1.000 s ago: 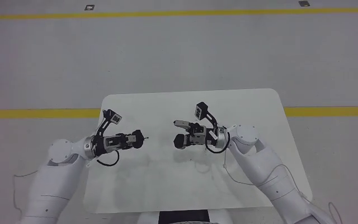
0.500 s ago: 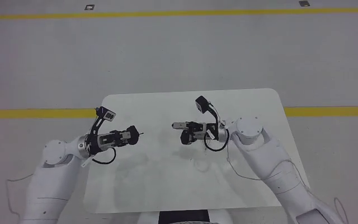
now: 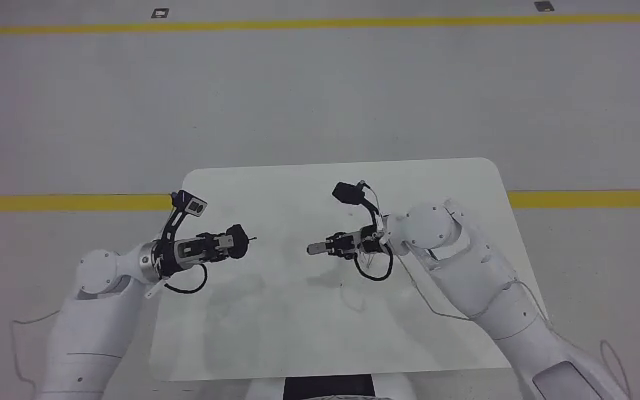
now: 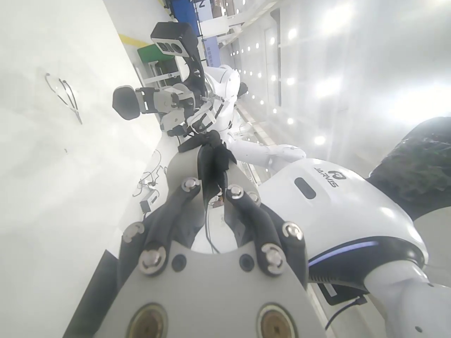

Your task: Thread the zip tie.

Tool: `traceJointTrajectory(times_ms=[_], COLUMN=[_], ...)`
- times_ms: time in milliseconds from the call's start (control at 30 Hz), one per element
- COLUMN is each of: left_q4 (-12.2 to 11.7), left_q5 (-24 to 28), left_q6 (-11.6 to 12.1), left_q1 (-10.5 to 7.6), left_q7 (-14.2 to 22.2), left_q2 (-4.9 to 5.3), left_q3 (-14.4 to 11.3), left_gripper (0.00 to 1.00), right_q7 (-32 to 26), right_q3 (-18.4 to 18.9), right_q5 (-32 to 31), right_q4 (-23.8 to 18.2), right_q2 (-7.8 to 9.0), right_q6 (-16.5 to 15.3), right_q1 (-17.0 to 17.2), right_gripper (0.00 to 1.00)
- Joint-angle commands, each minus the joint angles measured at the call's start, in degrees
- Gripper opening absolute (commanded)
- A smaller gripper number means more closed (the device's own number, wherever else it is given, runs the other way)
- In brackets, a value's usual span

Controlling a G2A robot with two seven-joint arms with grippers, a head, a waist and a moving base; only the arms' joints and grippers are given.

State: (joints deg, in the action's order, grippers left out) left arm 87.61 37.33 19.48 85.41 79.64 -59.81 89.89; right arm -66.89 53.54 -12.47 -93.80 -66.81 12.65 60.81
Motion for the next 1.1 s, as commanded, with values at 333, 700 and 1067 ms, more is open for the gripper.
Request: traceJointTrajectory(times_ms=[333,700,1067], left_q4=[0.00,0.00,0.00], left_q5=[0.00,0.00,0.00], left_q6=[0.00,0.00,0.00], left_q1=[0.00,0.00,0.00], left_q7=[0.00,0.00,0.00], left_q2=[0.00,0.00,0.00], left_q3=[0.00,0.00,0.00], left_gripper=[0.00,0.00,0.00], right_q7=[0.42,-2.70,-10.09], right_q3=[-10.10,-14.57,-15.29], right_q5=[-25.12,-26.08,-29.92], right_q4=[3.45,7.98,11.02], right_q2=[-1.27,-3.15,-3.51], right_q6=[5.52,6.83,6.66], right_q1=[-9.07,-12.15,-14.46], right_gripper=[1.00,1.00,1.00])
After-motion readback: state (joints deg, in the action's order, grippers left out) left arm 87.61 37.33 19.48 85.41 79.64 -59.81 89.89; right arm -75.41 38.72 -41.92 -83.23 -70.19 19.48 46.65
